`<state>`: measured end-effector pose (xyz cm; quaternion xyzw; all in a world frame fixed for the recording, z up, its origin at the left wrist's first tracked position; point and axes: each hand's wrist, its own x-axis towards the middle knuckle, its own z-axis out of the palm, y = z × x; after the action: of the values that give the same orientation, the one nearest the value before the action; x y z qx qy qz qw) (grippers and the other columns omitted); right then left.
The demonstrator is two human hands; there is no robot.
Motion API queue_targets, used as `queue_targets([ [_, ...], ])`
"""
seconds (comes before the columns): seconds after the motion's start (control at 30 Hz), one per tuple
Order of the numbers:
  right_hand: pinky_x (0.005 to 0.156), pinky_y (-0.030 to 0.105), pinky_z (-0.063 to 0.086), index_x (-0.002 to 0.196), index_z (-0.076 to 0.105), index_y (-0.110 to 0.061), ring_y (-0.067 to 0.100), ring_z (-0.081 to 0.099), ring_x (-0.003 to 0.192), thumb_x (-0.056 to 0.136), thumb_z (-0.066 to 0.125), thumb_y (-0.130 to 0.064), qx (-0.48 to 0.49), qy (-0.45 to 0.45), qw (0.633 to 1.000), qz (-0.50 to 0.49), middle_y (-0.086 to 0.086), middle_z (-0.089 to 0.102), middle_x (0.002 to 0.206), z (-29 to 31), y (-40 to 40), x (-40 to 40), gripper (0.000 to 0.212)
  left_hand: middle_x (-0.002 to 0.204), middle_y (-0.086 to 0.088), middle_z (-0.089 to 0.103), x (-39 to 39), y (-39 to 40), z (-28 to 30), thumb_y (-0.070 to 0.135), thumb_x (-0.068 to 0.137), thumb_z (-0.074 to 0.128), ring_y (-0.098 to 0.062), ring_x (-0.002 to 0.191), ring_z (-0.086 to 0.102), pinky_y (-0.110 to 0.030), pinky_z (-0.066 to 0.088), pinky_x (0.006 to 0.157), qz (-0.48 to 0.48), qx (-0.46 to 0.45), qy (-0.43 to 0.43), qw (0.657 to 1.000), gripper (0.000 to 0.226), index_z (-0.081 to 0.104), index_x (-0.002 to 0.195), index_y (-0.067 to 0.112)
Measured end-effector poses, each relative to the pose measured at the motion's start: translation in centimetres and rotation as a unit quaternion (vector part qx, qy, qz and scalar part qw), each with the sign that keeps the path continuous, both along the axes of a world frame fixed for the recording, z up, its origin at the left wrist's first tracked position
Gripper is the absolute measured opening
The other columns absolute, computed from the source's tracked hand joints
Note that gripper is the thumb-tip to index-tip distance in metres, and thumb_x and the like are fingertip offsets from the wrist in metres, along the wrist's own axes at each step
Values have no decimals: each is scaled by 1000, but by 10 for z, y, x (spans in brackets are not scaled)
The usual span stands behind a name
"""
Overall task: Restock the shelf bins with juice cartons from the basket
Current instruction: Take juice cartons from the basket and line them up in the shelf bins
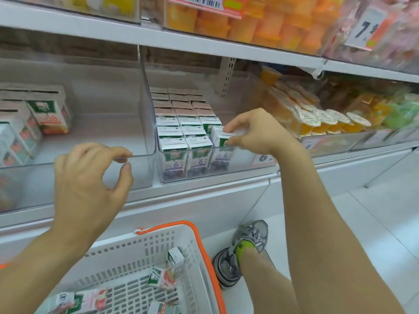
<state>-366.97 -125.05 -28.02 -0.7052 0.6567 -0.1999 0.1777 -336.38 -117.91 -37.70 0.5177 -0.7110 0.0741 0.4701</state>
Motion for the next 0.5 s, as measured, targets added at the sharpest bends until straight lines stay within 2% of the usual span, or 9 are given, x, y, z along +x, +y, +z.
queue_targets([
  [0.07, 84, 35, 59, 87, 79, -27, 4, 68, 84, 82, 78, -28, 9, -25, 1000, 6, -14, 74, 95, 0, 0, 3, 5, 86, 1, 68, 0, 0, -1, 18, 86, 60, -33, 93, 61, -57, 43, 84, 3, -3, -3, 1000, 14, 69, 96, 14],
  [0.13, 82, 35, 60, 88, 78, -23, 8, 68, 84, 86, 74, -30, -7, -26, 1000, 1, -10, 74, 92, -2, -1, 6, 8, 87, 2, 68, -2, 2, 0, 17, 85, 61, -31, 95, 59, -49, 39, 85, 8, -6, -7, 1000, 15, 68, 98, 16],
  [0.23, 86, 38, 56, 116, 66, -11, 24, 68, 91, 91, 68, -34, -21, 35, 998, -43, 1, 67, 107, -6, -5, 9, 34, 88, 3, 67, -2, 4, 0, 17, 84, 60, -28, 97, 56, -40, 31, 86, 13, 0, -9, 1000, 16, 67, 99, 18],
  [0.27, 83, 40, 56, 122, 63, -6, 27, 69, 90, 93, 65, -34, -10, 51, 997, -49, 6, 66, 111, -6, -7, 10, 41, 88, 4, 67, -2, 4, 0, 17, 85, 59, -27, 97, 56, -38, 30, 86, 14, 2, -11, 1000, 17, 67, 100, 18],
  [0.3, 74, 38, 57, 125, 61, -3, 27, 71, 83, 95, 62, -33, 2, 59, 997, -46, 8, 66, 114, -7, -9, 11, 43, 88, 4, 67, -1, 4, 0, 17, 85, 59, -26, 98, 56, -36, 28, 85, 16, 3, -13, 1000, 17, 68, 100, 18],
  [0.37, 57, 26, 51, 130, 61, -7, 19, 72, 69, 96, 59, -31, 13, 54, 998, -30, 7, 65, 117, -7, -10, 14, 41, 88, 4, 66, -1, 5, 0, 18, 86, 58, -25, 98, 55, -32, 24, 85, 15, 5, -18, 1000, 18, 67, 101, 17],
  [0.43, 58, 22, 51, 130, 63, -15, 16, 71, 67, 95, 61, -31, 17, 19, 999, -28, 4, 66, 121, -9, -12, 16, 38, 89, 4, 66, 0, 6, 1, 18, 86, 58, -24, 97, 54, -31, 23, 86, 12, 8, -22, 1000, 19, 67, 102, 17],
  [0.5, 66, 28, 58, 126, 65, -19, 19, 72, 71, 94, 64, -31, 23, -27, 999, -36, 2, 67, 120, -10, -11, 16, 34, 89, 5, 66, 0, 6, 1, 18, 86, 58, -24, 96, 53, -31, 24, 86, 9, 13, -21, 1000, 19, 67, 103, 17],
])
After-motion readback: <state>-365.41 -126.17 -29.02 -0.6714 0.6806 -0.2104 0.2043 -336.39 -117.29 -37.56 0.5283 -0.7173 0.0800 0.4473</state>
